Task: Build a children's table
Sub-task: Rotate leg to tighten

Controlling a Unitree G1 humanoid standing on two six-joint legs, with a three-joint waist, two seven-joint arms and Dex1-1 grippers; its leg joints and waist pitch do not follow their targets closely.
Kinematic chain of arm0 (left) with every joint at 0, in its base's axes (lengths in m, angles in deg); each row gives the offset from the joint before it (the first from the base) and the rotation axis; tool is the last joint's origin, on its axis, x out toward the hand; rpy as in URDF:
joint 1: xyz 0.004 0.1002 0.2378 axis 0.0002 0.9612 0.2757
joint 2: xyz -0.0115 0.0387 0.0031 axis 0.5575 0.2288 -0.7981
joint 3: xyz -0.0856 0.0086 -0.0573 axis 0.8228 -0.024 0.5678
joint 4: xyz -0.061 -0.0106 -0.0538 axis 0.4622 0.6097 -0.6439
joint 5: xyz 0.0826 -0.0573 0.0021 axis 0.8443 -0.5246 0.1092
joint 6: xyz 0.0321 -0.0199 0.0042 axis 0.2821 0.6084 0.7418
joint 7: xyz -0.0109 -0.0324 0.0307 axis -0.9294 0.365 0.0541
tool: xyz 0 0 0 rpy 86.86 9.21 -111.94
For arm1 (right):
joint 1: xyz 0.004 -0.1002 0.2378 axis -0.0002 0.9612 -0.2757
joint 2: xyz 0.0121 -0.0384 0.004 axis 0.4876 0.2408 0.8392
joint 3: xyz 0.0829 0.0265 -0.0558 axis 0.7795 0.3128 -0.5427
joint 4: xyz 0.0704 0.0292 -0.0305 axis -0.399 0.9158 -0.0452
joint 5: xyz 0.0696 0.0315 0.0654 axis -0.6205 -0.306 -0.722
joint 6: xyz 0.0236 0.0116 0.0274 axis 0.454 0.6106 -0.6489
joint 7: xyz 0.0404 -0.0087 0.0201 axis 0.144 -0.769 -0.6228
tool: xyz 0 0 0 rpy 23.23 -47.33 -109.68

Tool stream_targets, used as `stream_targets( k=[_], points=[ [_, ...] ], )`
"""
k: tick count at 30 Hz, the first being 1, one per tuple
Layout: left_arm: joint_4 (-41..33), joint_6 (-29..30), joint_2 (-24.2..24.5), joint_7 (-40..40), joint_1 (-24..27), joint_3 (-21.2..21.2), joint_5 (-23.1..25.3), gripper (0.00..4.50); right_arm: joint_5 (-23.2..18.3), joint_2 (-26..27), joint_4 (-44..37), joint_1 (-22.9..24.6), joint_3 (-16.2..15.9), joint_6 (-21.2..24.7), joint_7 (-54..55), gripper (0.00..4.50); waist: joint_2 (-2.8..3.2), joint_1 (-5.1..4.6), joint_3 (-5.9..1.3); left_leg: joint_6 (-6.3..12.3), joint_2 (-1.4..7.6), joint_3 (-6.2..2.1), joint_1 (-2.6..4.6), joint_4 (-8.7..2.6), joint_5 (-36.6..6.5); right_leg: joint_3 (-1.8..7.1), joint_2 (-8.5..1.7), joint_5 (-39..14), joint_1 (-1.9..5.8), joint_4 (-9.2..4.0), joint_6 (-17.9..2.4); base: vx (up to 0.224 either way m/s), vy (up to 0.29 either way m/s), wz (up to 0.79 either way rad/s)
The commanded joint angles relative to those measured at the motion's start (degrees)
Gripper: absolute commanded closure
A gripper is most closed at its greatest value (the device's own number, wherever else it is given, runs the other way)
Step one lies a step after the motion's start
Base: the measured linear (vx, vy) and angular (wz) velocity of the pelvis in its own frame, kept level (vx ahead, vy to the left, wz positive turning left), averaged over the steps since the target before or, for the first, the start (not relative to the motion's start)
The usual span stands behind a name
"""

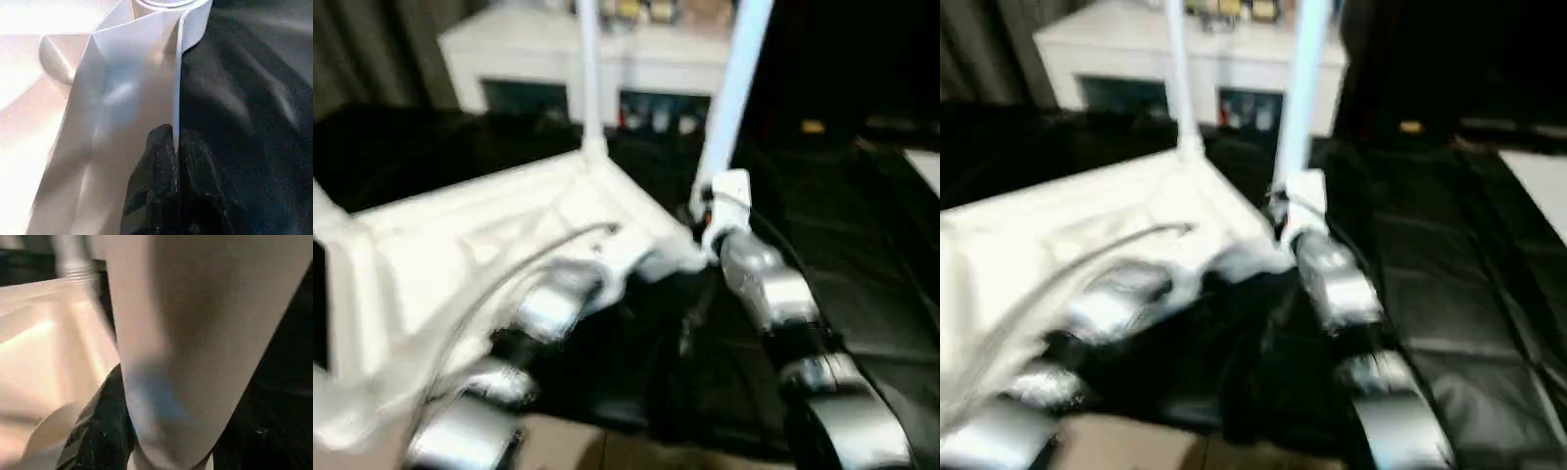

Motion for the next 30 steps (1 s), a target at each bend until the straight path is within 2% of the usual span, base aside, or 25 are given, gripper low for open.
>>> stream_targets(
  k=[1,2,3,4,5,6,9,10,11,13,15,18,20,22,24,25,26,27,28,29,30],
  points=[
    [-1.89,-1.32,-2.97,4.83,-3.54,1.81,-1.18,4.5,0.58,2.66,6.59,1.39,-0.77,0.52,2.92,2.66,-0.93,1.65,-3.81,1.45,1.77,-3.71,-0.14,-0.75,-12.92,4.08,-7.27,-41.86,0.91,-9.88,-5.44,0.103,-0.046,-0.21],
    [-1.76,-1.34,-2.95,5.01,-3.72,1.85,-1.09,4.5,0.57,2.74,6.88,1.19,-0.6,0.3,3.16,2.66,-0.57,2.09,-4.47,1.78,2.41,-4.07,-2.36,-2.49,-7.08,3.27,-6.04,-33.44,2.84,-8.08,-5.88,0.081,0.005,-0.24],
    [-1.62,-1.26,-2.8,5.2,-3.85,2.1,-1.08,4.5,0.67,2.8,7.42,0.87,-0.52,-0.01,3.43,2.66,0.5,2.04,-4.17,0.9,2.84,-3.78,-2.51,-4.02,-4.35,1.7,-2.59,-19.43,1.5,-6.55,-7.46,0.081,0.005,-0.24],
    [-1.48,-1.41,-2.35,5.26,-3.89,2.1,-0.84,4.5,0.93,2.75,7.57,0.76,-0.7,-0.32,3.34,2.66,0.83,1.9,-4.36,0.62,3.05,-3.7,-1.4,-4.29,-9.93,1.69,-1.76,-12.24,0.66,-6.13,-9.82,0.0,0.0,0.0],
    [-1.34,-1.4,-1.97,5.44,-3.95,2.11,-0.65,4.5,1.24,2.81,8.27,0.44,-0.64,-0.88,3.4,2.66,0.72,1.67,-4.08,0.07,2.76,-3.43,-0.92,-4.41,-16.46,1.98,-1.69,-12.11,0.43,-6.29,-11.54,0.0,0.0,0.0],
    [-1.35,-1.43,-1.5,5.6,-3.93,2.41,-0.7,4.5,1.52,2.75,8.64,0.29,-0.68,-1.58,3.21,2.66,0.7,1.68,-4.14,0.13,2.59,-3.41,-0.91,-4.32,-17.72,2.15,-1.83,-12.94,0.6,-6.41,-11.87,0.0,0.0,0.0],
    [-1.09,-1.37,-0.96,5.64,-4.01,2.88,-0.76,4.5,1.96,2.85,10.1,-0.39,-0.29,-2.91,3.12,2.66,0.71,1.71,-3.99,0.86,2.5,-3.34,-0.92,-4.51,-18.35,2.21,-1.79,-15.91,0.65,-7.14,-10.92,0.0,0.0,0.0],
    [-0.85,-1.33,-0.92,5.72,-4.09,2.96,-0.68,4.5,2.09,2.89,10.92,-0.82,-0.11,-3.59,3.33,2.66,0.75,1.68,-3.97,0.82,2.53,-3.39,-0.91,-4.54,-18.54,2.17,-1.79,-16.37,0.63,-7.16,-10.88,0.0,0.0,0.0],
    [0.02,-1.16,-0.87,6.09,-4.44,3.15,-0.44,4.5,2.34,3.06,13.92,-2.45,0.61,-6.2,3.58,2.66,0.91,1.45,-3.92,0.39,2.65,-3.53,-1.02,-4.76,-19.26,2.05,-1.79,-17.21,0.65,-7.3,-10.74,0.0,0.0,0.0],
    [0.15,-1.09,-0.85,6.19,-4.51,3.16,-0.48,4.5,1.3,3.36,14.06,-2.76,1.37,-7.51,2.03,2.66,0.95,1.25,-3.73,-0.05,2.65,-3.58,-0.7,-4.85,-21.65,2.0,-1.67,-19.31,0.33,-7.61,-10.3,0.0,0.0,0.0],
    [0.06,-1.16,-0.6,5.66,-4.52,2.89,-0.62,4.5,-0.18,3.76,13.49,-3.07,2.6,-9.48,0.41,2.1,1.01,1.26,-3.76,-0.08,2.74,-3.7,-0.75,-4.96,-22.35,2.0,-1.81,-19.77,0.42,-7.72,-9.95,0.0,0.0,0.0],
    [-0.22,-2.6,0.1,4.67,-4.35,2.62,-0.94,4.5,-1.59,3.45,10.64,-2.94,2.7,-11.22,-4.16,1.88,1.0,1.17,-3.99,0.6,2.85,-3.63,-1.01,-5.06,-20.91,2.05,-1.71,-16.09,0.57,-7.5,-10.76,0.0,0.0,0.0],
    [-0.55,-3.59,0.67,3.79,-4.2,2.51,-1.07,4.5,-2.0,2.77,8.31,-2.47,2.36,-11.92,-6.72,1.63,0.9,1.04,-4.42,2.14,2.93,-3.54,-1.8,-5.0,-16.61,1.93,-1.78,-11.18,1.25,-7.08,-11.84,0.0,0.0,0.0],
    [-1.36,-4.36,1.95,1.83,-3.91,2.08,-0.98,4.5,-2.12,0.99,4.28,-1.06,1.64,-11.78,-10.04,1.52,0.96,1.24,-4.54,3.36,2.98,-3.31,-1.85,-4.78,-13.61,2.01,-1.81,-7.67,1.22,-6.91,-12.74,0.0,0.0,0.0],
    [-1.71,-4.62,2.88,0.9,-3.77,1.83,-0.8,4.5,-2.0,-0.45,1.41,0.2,1.13,-11.46,-12.07,1.33,1.01,1.62,-4.9,4.89,3.01,-3.1,-1.93,-4.32,-9.27,2.0,-1.79,-1.98,1.35,-6.33,-14.13,0.0,0.0,0.0],
    [-2.18,-5.14,3.95,-0.49,-3.54,1.4,-0.73,4.5,-1.74,-2.38,-2.42,2.21,-0.21,-10.93,-16.0,1.24,1.17,1.68,-4.96,6.15,2.98,-2.99,-2.09,-4.1,-6.88,1.95,-1.66,1.83,1.4,-5.94,-15.24,0.0,0.0,0.0],
    [-2.26,-5.24,4.13,-0.74,-3.5,1.31,-0.73,4.5,-1.68,-2.69,-3.02,2.55,-0.42,-10.88,-16.74,1.16,1.05,2.09,-4.89,7.11,3.01,-2.84,-2.07,-3.94,-5.91,1.94,-1.66,3.68,1.44,-5.81,-15.75,0.0,0.0,0.0],
    [-2.85,-5.39,4.81,-1.75,-3.21,1.04,-0.86,4.5,-1.93,-3.75,-5.71,3.93,-0.96,-10.44,-18.93,1.08,1.5,2.16,-4.92,7.27,3.04,-2.93,-2.04,-3.94,-5.83,1.94,-1.7,4.02,1.44,-5.61,-16.08,0.0,0.0,0.0],
    [-3.62,-5.86,5.84,-3.81,-2.77,0.45,-1.1,4.5,-2.67,-5.38,-9.39,5.73,-1.69,-9.33,-22.01,1.08,1.22,2.38,-4.9,7.79,3.11,-2.88,-1.92,-3.92,-6.0,1.9,-1.63,4.34,1.57,-5.74,-16.1,0.0,0.0,0.0],
    [-4.38,-7.05,7.12,-6.04,-2.26,-0.29,-1.18,4.5,-3.4,-7.2,-13.19,7.63,-2.15,-8.32,-24.5,0.99,1.41,2.44,-4.87,8.18,3.15,-2.92,-1.93,-3.94,-5.61,1.94,-1.62,5.01,1.57,-5.67,-16.42,0.0,0.0,0.0],
    [-5.54,-10.51,9.46,-11.0,-1.27,-1.75,-1.63,4.5,-5.08,-10.27,-19.13,10.53,-2.72,-5.06,-29.01,0.91,1.52,2.57,-4.89,8.19,3.31,-2.86,-1.79,-3.92,-5.86,1.98,-1.66,5.08,1.52,-5.63,-16.48,0.0,0.0,0.0]
  ],
)
